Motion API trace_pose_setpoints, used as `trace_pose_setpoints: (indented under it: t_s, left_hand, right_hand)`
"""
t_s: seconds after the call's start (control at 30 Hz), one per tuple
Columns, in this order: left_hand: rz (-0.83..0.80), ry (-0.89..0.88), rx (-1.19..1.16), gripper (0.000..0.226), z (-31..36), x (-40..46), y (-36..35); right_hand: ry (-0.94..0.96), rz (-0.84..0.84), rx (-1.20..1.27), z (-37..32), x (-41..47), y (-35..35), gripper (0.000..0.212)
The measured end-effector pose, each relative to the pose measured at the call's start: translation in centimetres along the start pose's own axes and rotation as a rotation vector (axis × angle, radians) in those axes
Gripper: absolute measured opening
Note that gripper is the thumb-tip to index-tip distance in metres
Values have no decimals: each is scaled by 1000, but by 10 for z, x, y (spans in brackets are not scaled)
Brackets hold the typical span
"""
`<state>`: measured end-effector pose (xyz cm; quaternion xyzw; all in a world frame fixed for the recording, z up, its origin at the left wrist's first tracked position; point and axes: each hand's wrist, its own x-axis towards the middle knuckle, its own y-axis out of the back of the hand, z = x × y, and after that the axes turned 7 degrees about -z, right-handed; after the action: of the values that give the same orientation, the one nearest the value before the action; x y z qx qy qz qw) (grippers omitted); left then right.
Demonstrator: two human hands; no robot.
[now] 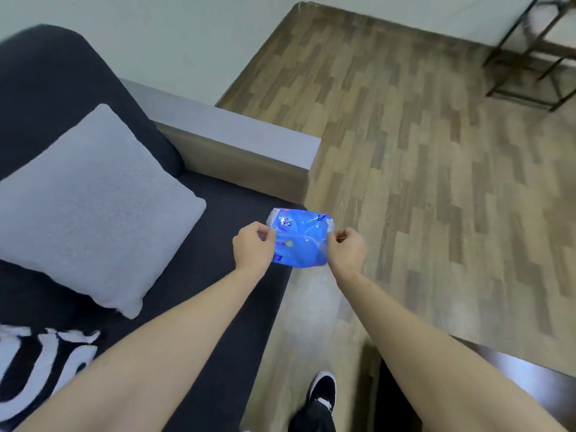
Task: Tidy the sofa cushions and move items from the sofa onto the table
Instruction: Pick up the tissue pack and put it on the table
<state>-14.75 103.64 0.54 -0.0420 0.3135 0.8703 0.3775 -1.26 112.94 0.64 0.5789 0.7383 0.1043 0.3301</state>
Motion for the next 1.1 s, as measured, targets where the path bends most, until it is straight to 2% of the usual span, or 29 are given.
trace_pose_setpoints:
  t_s: [0.17, 0.3, 0.63, 0.87, 1.1]
  left_hand:
    - [-101, -13, -32, 14, 16, -58, -60]
    - [-252, -38, -17, 14, 26, -120, -154]
    - [-473, 27, -20, 8, 16, -235, -338]
    - [-504, 65, 26, 9, -5, -261, -438]
    - [-517, 79, 43, 13, -29, -253, -492]
  right_hand:
    - [-60, 69, 16, 54, -21, 76, 18]
    - [-172, 187, 22, 137, -33, 159, 22]
    - [-391, 348, 49, 315, -41, 294, 14]
    - [-493, 366, 77, 406, -9, 332, 18]
    - [-507, 333, 122, 455, 29, 337, 19]
